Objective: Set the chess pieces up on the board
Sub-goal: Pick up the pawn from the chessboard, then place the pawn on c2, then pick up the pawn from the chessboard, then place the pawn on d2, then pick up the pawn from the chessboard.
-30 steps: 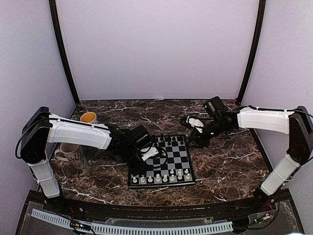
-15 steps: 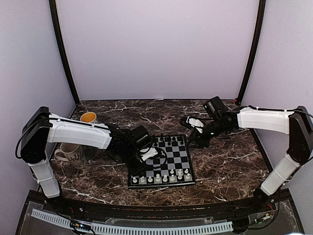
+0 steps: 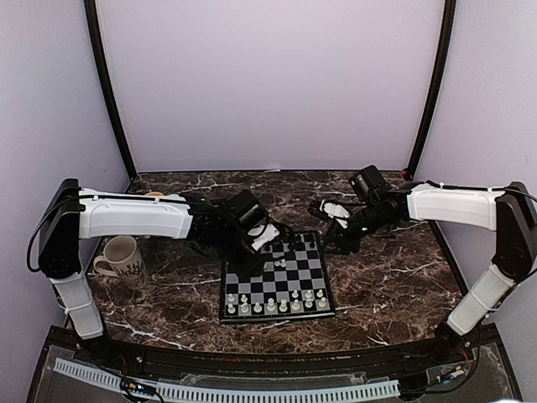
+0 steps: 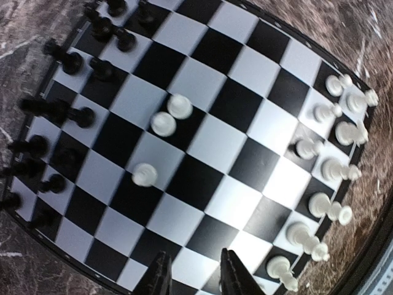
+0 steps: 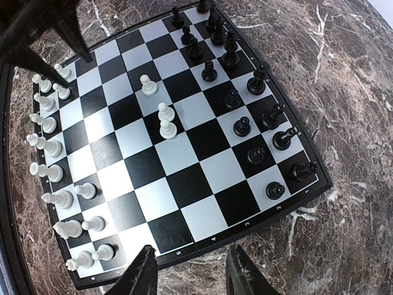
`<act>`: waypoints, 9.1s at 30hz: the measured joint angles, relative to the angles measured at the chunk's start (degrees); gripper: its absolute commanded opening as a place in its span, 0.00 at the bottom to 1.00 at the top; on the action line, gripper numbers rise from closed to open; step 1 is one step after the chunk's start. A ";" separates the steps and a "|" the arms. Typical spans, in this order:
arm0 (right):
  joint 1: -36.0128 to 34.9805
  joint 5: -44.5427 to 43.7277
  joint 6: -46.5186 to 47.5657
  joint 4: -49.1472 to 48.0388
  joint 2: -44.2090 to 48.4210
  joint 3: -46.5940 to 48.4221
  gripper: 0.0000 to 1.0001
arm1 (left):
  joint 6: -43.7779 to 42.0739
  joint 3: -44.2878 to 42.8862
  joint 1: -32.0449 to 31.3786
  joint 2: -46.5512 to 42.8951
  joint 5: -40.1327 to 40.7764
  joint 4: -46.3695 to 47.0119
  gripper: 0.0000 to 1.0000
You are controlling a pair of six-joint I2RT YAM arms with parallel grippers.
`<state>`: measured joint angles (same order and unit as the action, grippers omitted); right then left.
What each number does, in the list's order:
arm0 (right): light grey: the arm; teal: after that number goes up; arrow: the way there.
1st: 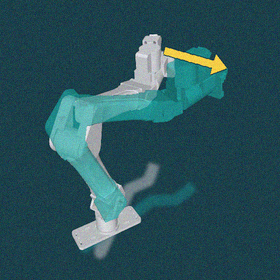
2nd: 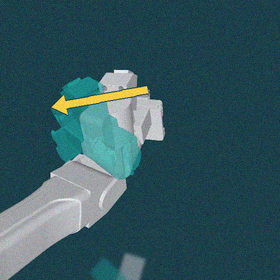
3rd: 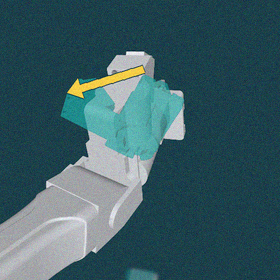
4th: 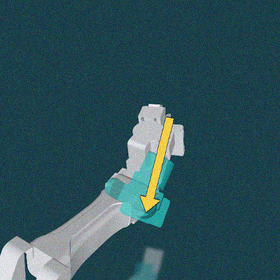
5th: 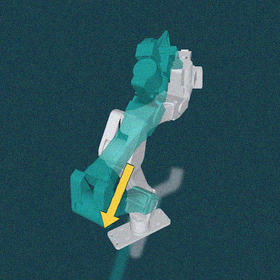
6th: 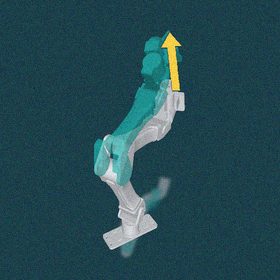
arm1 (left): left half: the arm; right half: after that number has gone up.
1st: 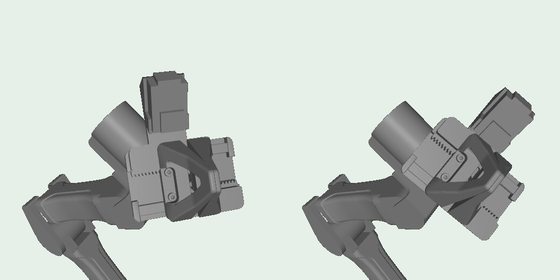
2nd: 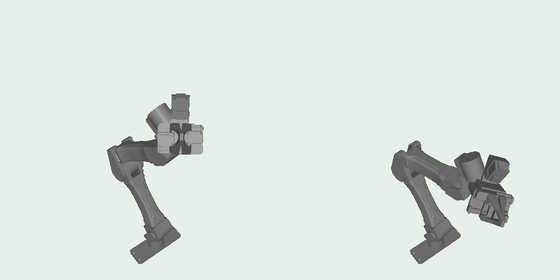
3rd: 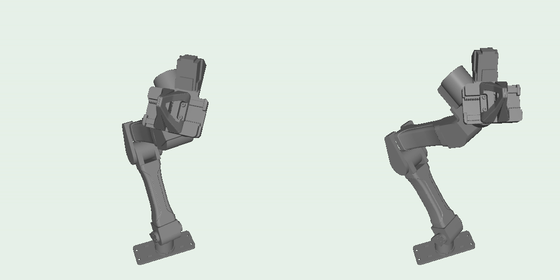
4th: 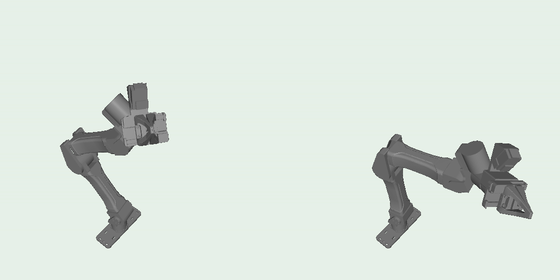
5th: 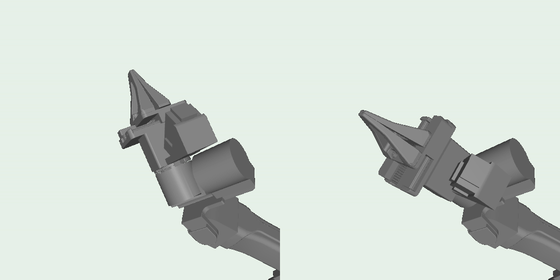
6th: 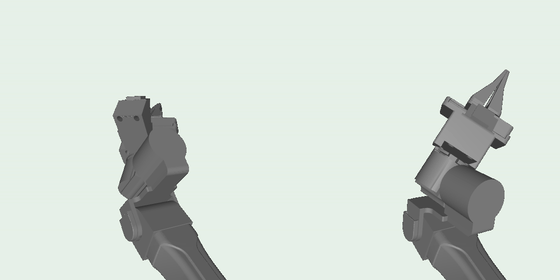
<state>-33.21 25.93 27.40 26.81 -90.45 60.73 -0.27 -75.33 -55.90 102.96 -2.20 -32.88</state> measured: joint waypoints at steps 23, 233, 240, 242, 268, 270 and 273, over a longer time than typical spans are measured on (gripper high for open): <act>0.00 -0.07 0.28 0.00 0.00 0.00 0.39 | 5.51 -8.20 3.04 12.70 4.66 5.14 0.13; -0.13 0.63 -0.46 3.67 -3.96 5.46 0.39 | -9.18 -0.92 -0.11 -0.22 -13.14 5.33 0.35; -3.56 0.52 -0.24 6.93 -7.67 12.50 0.38 | -6.69 -0.44 9.38 -10.62 -4.94 11.32 0.39; -5.49 -0.39 -0.02 7.82 -9.27 13.81 0.38 | -5.18 1.11 12.90 -12.02 -2.43 14.27 0.39; -14.23 -12.07 -1.64 13.77 -28.48 29.05 0.26 | -0.68 9.07 19.71 -16.65 -1.44 19.56 0.42; -14.23 -12.00 -1.90 13.99 -29.11 29.77 0.19 | -0.68 9.07 19.71 -16.65 -1.73 19.56 0.42; -14.23 -11.50 -2.14 14.27 -29.59 30.21 0.13 | -0.68 9.07 19.71 -16.65 -1.86 19.56 0.42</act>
<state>-47.44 14.44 25.26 41.08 -120.05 90.94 -0.95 -66.26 -36.18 86.30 -4.05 -13.32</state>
